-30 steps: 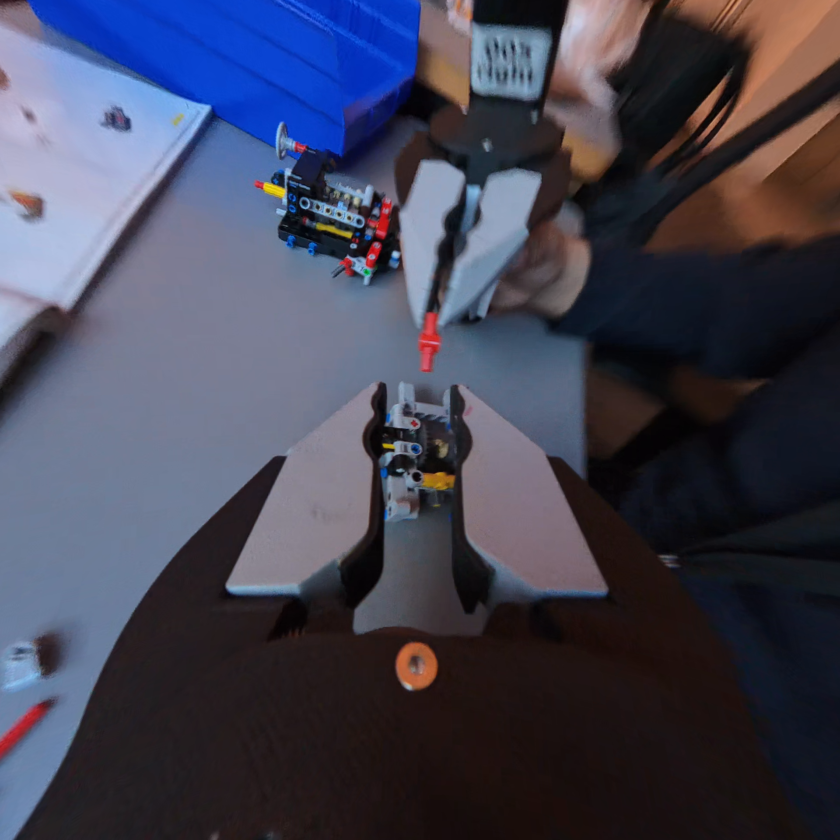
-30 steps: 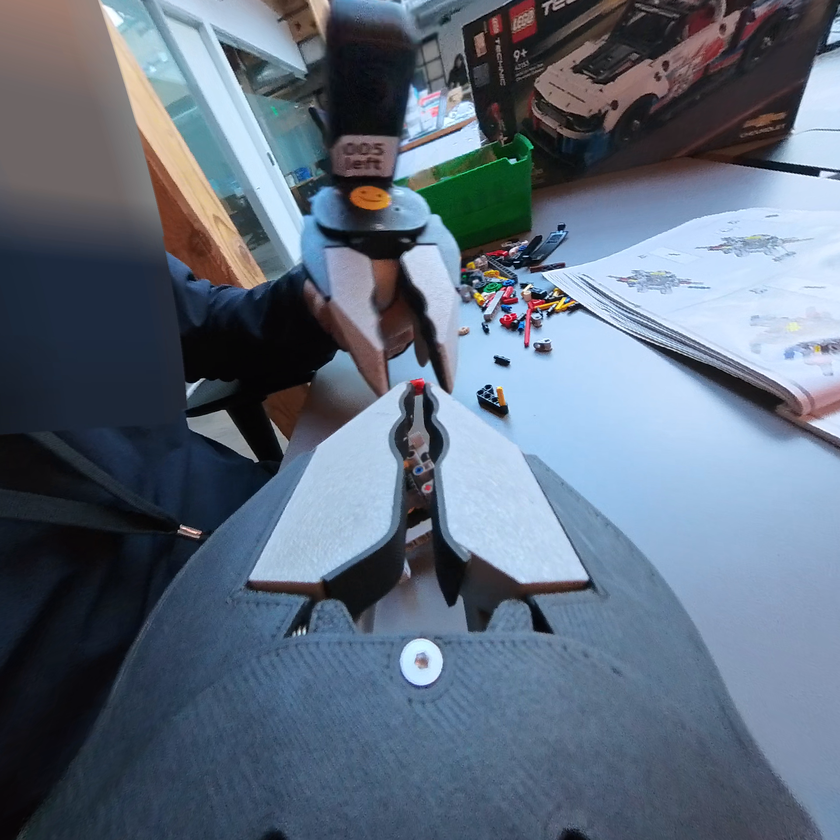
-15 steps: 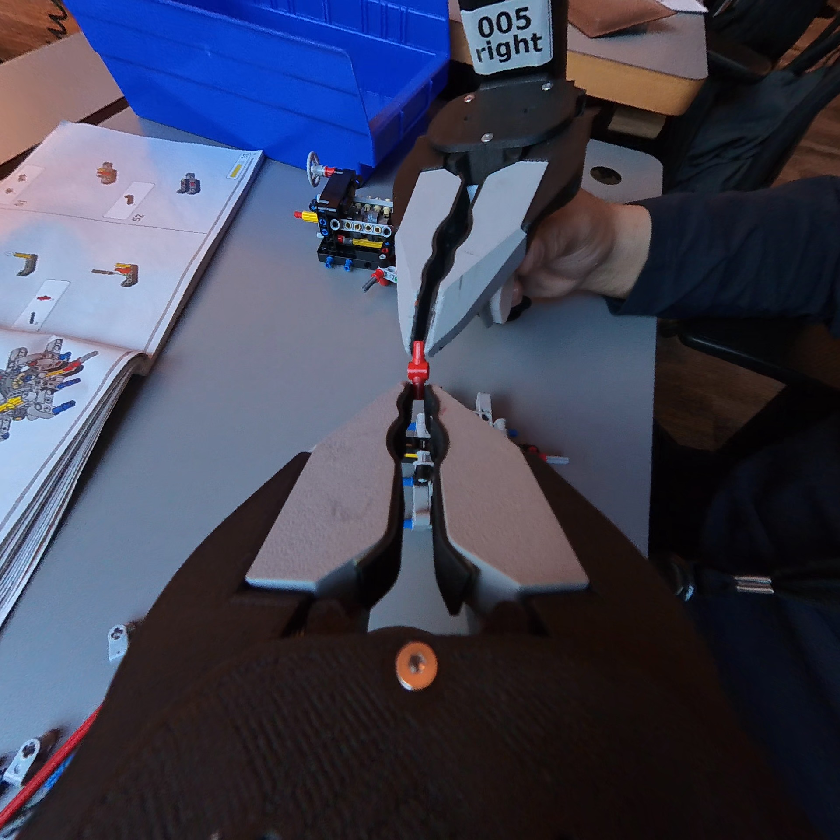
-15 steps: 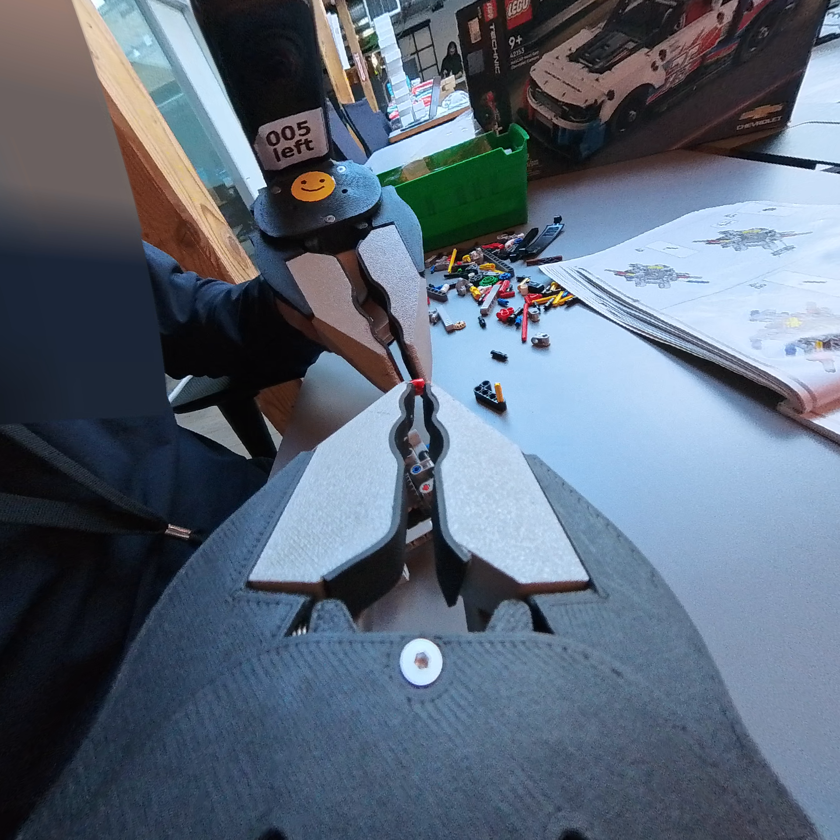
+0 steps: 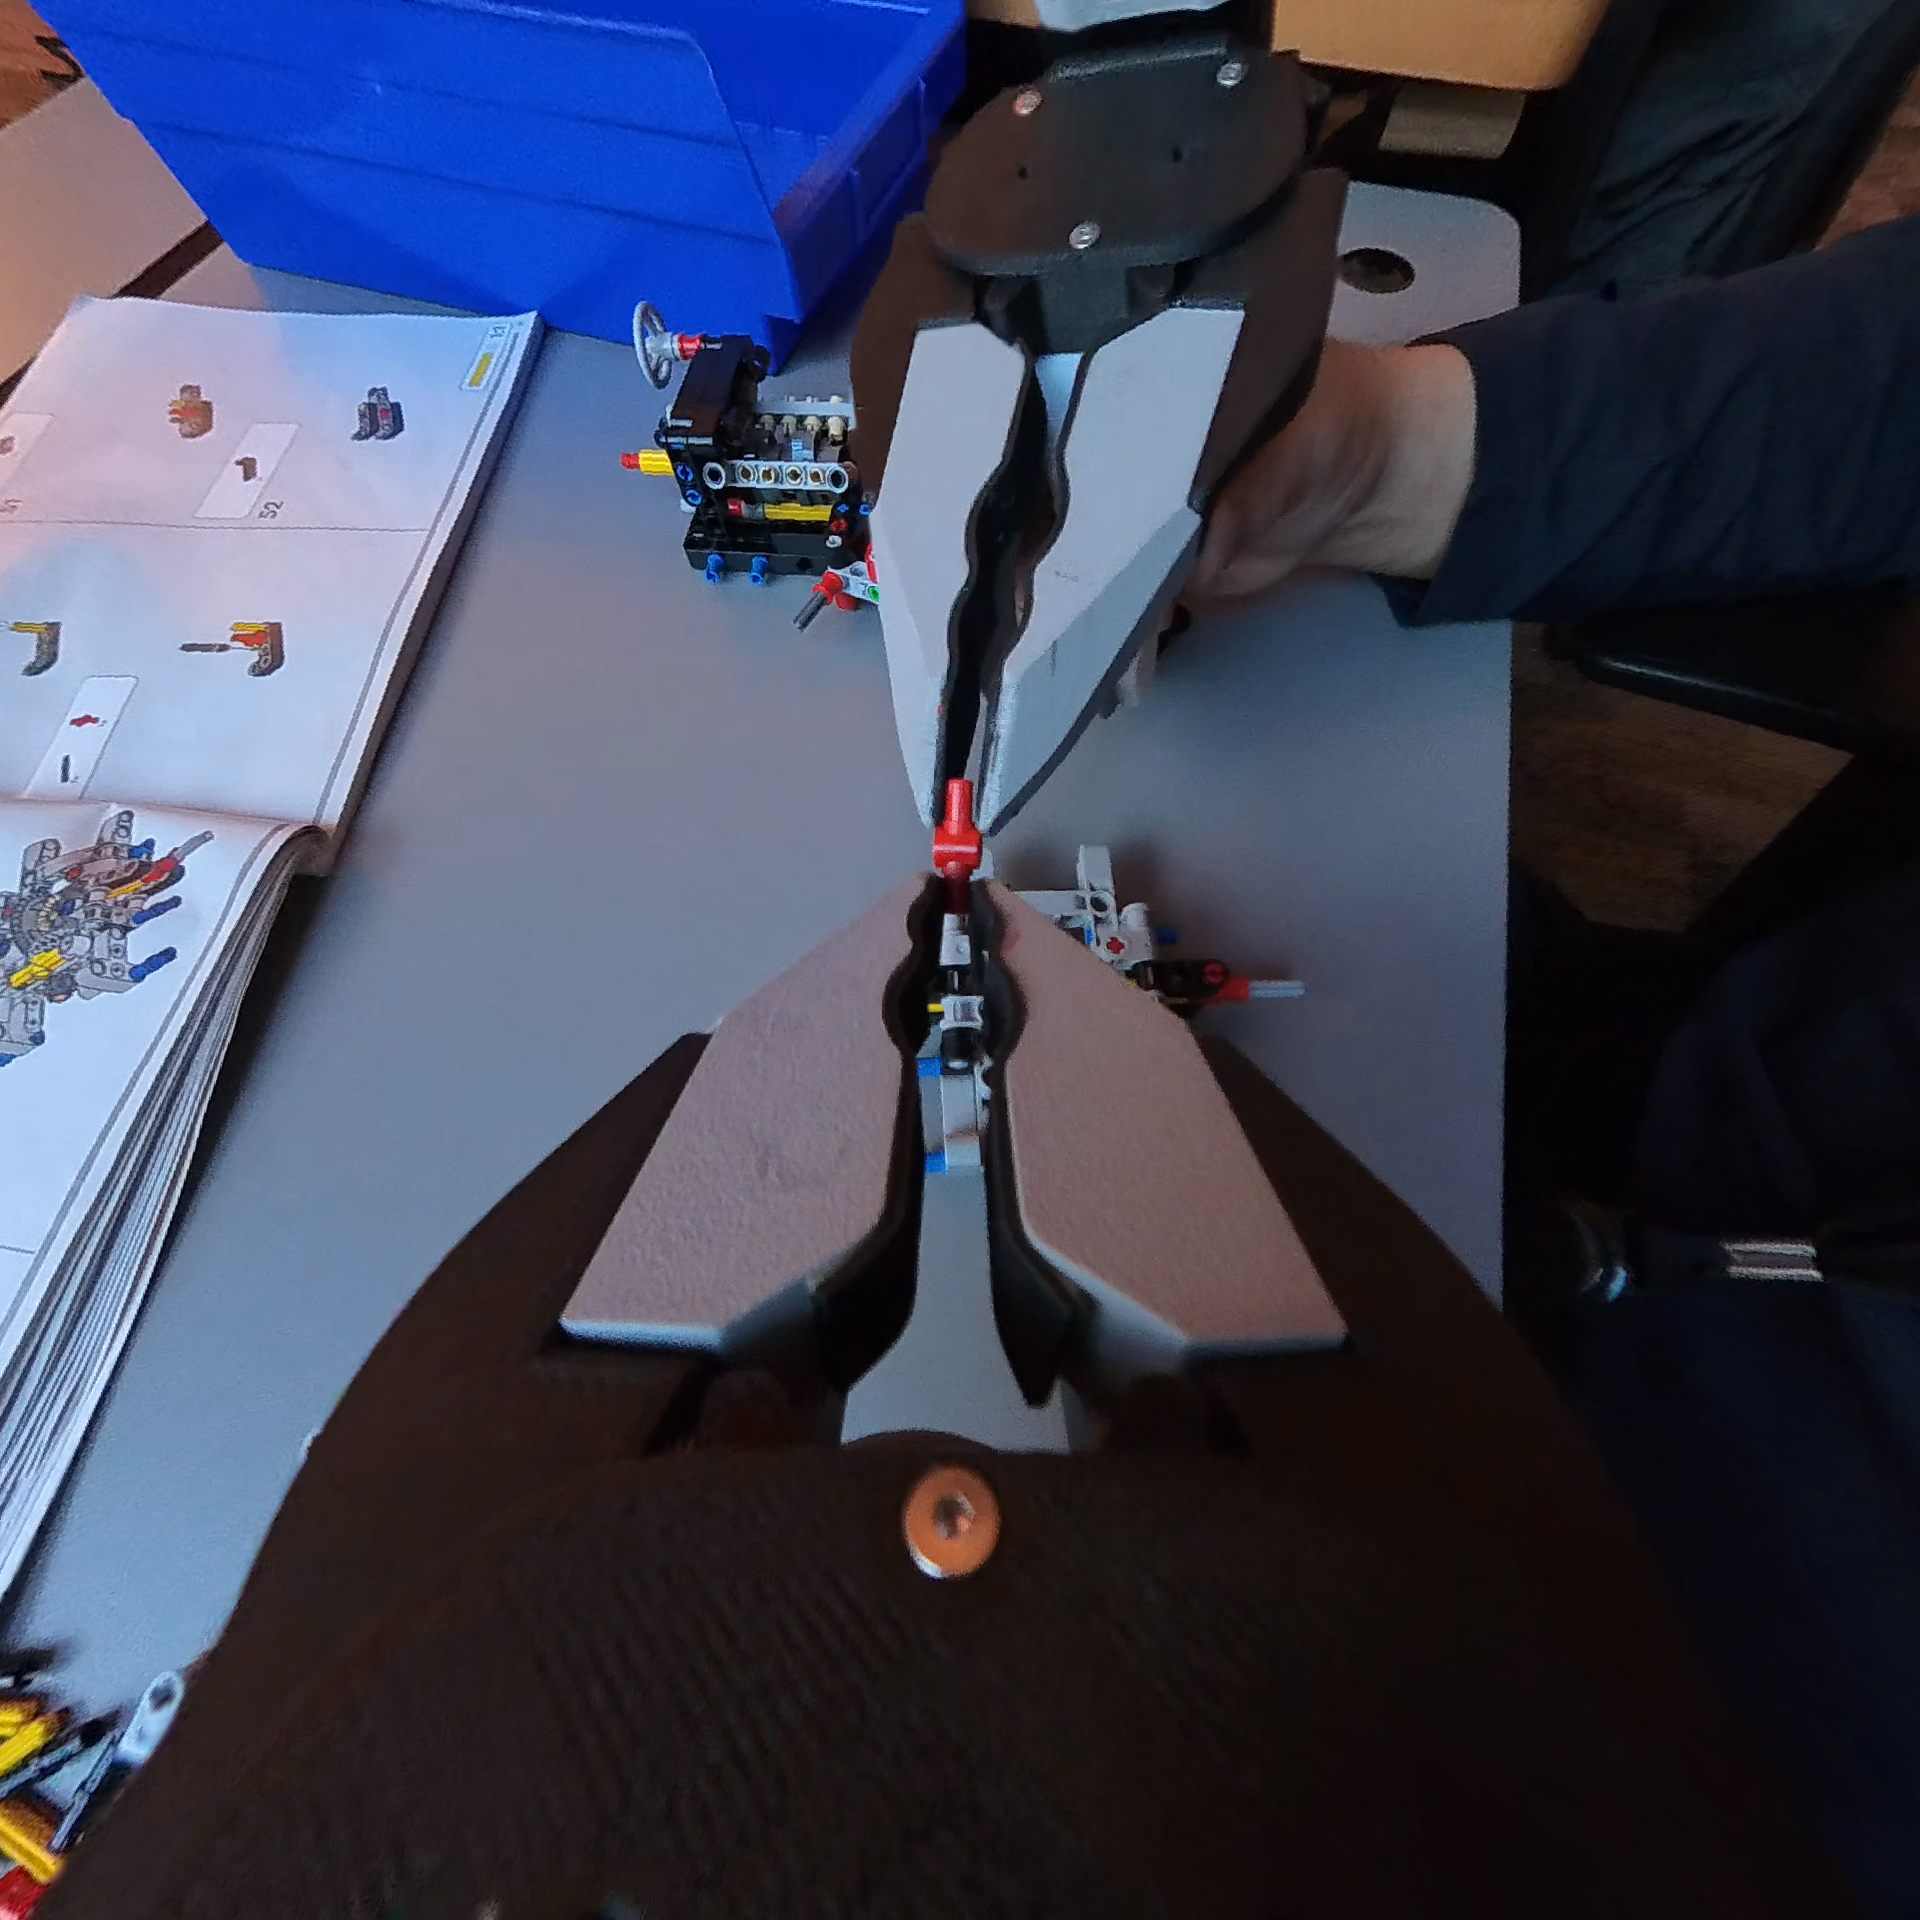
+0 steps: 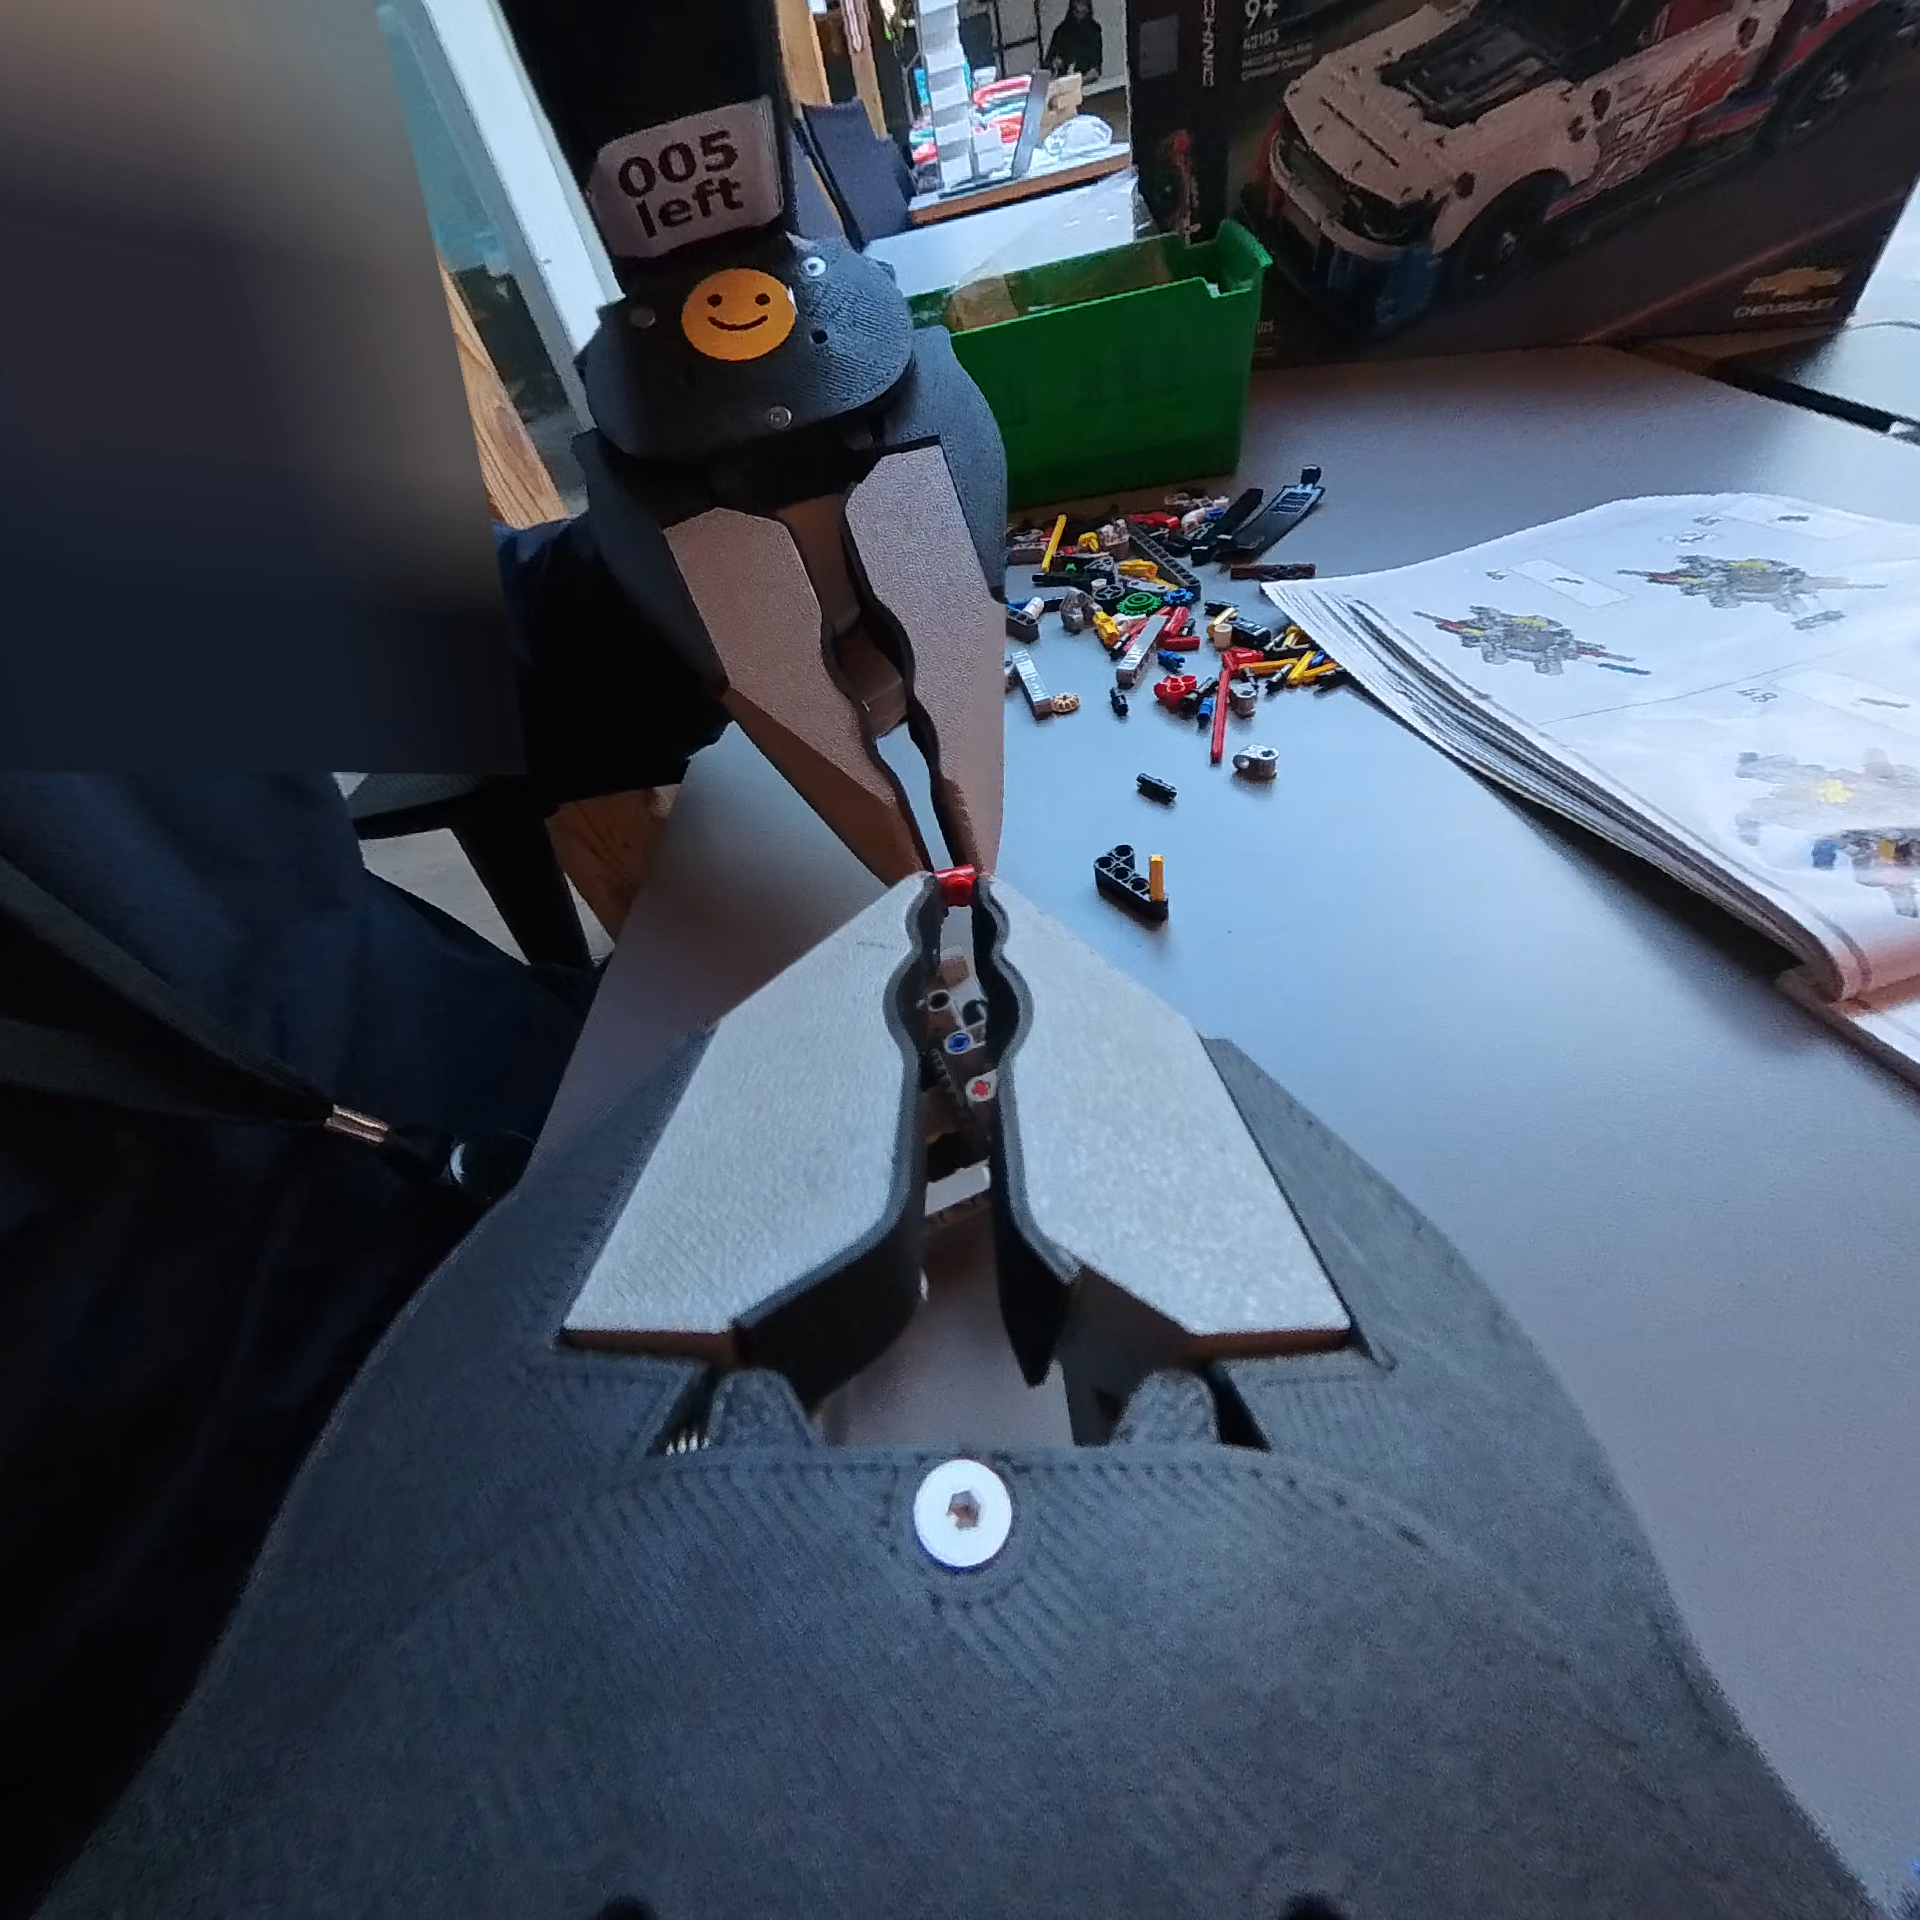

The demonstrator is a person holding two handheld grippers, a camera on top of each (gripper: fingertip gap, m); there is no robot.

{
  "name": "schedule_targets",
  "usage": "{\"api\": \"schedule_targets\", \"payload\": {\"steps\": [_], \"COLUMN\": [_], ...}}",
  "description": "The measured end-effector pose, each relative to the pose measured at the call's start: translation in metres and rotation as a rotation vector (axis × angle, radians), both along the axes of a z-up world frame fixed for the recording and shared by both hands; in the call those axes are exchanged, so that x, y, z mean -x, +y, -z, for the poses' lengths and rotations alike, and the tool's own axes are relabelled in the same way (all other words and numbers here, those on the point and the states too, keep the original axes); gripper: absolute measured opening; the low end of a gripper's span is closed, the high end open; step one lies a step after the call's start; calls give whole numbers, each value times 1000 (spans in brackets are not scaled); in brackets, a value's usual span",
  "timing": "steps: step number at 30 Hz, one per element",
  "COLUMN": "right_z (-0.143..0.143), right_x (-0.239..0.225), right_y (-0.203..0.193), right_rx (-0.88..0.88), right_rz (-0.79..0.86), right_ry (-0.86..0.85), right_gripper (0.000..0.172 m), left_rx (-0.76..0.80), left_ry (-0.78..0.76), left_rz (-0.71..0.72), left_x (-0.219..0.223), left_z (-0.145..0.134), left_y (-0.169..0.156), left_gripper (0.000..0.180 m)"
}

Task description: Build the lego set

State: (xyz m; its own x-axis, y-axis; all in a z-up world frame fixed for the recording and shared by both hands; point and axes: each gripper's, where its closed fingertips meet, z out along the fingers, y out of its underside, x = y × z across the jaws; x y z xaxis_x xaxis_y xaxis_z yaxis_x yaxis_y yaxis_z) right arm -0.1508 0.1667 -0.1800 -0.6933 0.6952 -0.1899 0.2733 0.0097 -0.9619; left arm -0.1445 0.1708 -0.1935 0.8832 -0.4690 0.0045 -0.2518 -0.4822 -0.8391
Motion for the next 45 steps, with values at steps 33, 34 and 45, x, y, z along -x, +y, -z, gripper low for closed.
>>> {"api": "schedule_targets", "payload": {"steps": [33,34,45], "right_z": [21,22,31], "right_x": [8,9,14], "right_y": [25,27,38], "right_rx": [-149,-152,-275], "right_rz": [124,127,152], "right_ry": [-35,-37,-66], "right_gripper": [1,2,2], "left_rx": [266,261,199], "left_ry": [184,181,152], "left_rz": [-154,-130,86], "left_x": [90,89,53], "left_z": [72,72,72], "left_y": [-23,-19,25], "left_gripper": [14,14,14]}}
